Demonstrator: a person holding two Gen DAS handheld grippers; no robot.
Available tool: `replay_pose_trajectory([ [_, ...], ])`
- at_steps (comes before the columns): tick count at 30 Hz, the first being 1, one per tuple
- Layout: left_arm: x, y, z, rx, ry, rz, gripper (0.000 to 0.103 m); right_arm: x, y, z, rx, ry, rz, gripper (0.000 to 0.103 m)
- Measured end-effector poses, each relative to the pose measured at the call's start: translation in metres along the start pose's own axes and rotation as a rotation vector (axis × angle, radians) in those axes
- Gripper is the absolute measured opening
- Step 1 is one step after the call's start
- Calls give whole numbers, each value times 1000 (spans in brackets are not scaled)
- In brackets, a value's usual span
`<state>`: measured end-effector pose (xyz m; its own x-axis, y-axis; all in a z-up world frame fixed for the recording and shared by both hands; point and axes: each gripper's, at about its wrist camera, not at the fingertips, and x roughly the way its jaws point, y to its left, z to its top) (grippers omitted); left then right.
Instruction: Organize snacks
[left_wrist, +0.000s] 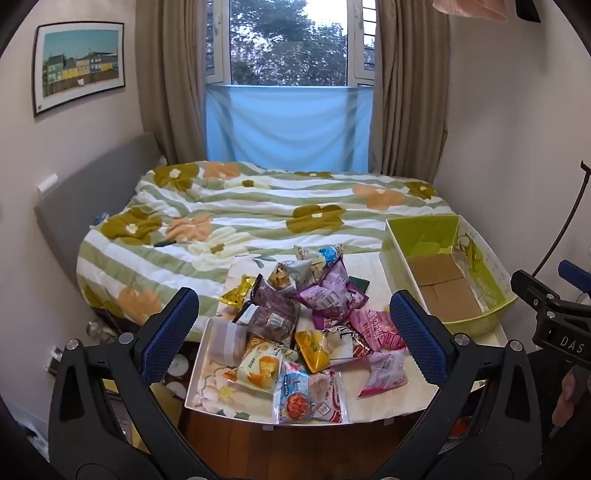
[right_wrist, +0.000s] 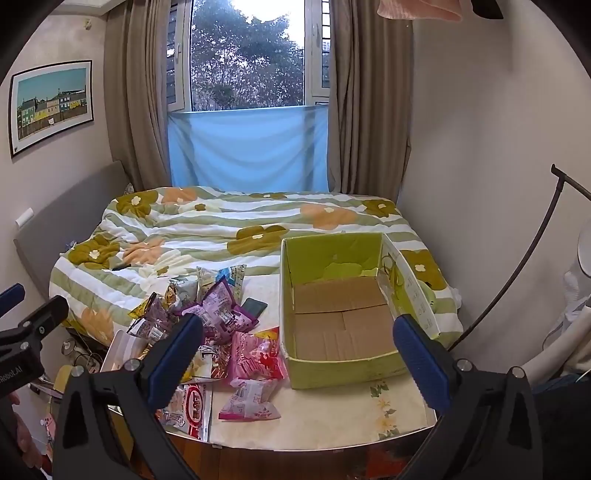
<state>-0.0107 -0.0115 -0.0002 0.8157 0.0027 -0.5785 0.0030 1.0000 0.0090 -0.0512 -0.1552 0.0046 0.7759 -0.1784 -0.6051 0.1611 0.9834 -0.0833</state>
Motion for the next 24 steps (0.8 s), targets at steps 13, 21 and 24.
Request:
replay_pose_trajectory([
  [13, 0, 5, 2, -2, -1, 6, 102, 0, 2, 4, -8, -11, 2, 103],
  [21, 1, 1, 4, 3, 0, 8, 102, 1, 1, 4, -1, -5, 11, 103],
  [24, 1, 1, 4, 3, 1, 8, 102, 1, -2, 4, 6, -3, 11, 103],
])
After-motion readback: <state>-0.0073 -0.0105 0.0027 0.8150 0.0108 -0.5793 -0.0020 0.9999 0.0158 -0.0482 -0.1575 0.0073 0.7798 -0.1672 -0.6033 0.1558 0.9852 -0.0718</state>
